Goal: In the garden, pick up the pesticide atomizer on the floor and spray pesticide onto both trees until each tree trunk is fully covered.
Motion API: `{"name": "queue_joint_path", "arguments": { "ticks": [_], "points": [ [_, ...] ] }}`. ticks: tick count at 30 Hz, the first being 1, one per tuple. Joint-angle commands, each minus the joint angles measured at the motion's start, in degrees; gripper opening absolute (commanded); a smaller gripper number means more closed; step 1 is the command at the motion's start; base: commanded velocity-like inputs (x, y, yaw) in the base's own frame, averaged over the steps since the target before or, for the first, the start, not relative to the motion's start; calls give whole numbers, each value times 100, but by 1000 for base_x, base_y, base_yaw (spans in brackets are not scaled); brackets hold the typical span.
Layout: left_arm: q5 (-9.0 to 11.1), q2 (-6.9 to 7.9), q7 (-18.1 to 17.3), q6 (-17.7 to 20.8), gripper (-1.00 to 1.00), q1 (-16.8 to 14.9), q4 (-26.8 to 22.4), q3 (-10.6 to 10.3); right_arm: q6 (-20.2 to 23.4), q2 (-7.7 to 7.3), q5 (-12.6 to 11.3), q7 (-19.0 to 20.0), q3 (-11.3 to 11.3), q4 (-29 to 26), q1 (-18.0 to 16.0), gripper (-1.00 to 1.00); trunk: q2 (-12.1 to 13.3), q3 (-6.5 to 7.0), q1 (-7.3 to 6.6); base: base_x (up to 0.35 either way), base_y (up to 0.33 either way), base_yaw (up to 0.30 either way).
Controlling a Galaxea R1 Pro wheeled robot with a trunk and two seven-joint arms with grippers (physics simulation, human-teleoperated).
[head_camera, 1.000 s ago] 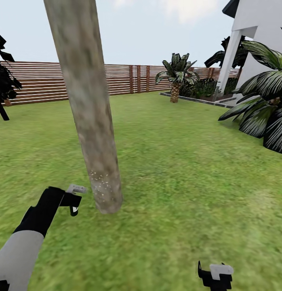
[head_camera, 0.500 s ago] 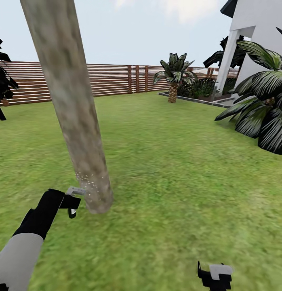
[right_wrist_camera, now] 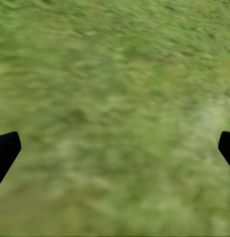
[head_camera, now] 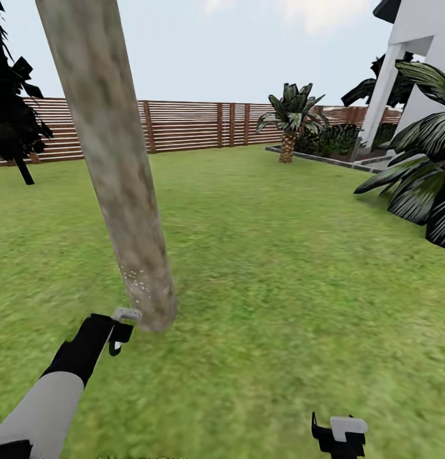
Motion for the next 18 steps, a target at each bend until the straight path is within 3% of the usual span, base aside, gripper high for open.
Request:
{"name": "queue_joint_path", "arguments": {
  "ticks": [1,5,6,8,11,12,14,15,17,18],
  "points": [
    [-20,-35,70,-7,-100,-1,36,17,0,0,0,0,1,0,0,100,0,0,0,37,-277,277],
    [1,-95,700,-119,-100,-1,250,95,-1,0,0,0,7,0,0,100,0,0,0,75,-277,277],
    [5,-100,744,-272,-100,-1,370,127,-1,0,0,0,7,0,0,100,0,0,0,116,-268,277],
    [150,-248,881,-1044,-100,-1,978,293,-1,4,4,0,8,0,0,100,0,0,0,207,-211,277],
    [482,-430,1224,-1412,-100,-1,1438,396,-1,4,1,0,8,0,0,100,0,0,0,255,-179,277],
    [594,-423,1392,-1462,-100,-1,1509,412,-1,6,0,0,8,0,0,100,0,0,0,221,-199,277],
    [624,-325,1459,-1466,-100,-1,1526,411,-1,6,0,0,8,0,0,100,0,0,0,149,-234,277],
    [628,-254,1466,-1461,-100,-1,1528,408,-1,5,0,0,8,0,0,100,0,0,0,76,-255,277],
    [648,27,1474,-1442,-100,-1,1552,409,-1,3,1,0,8,0,0,100,0,0,0,21,-269,266],
    [701,56,1477,-1440,-100,-1,1561,407,-1,5,0,0,7,-1,0,100,0,0,0,4,-273,124]
  ]
}}
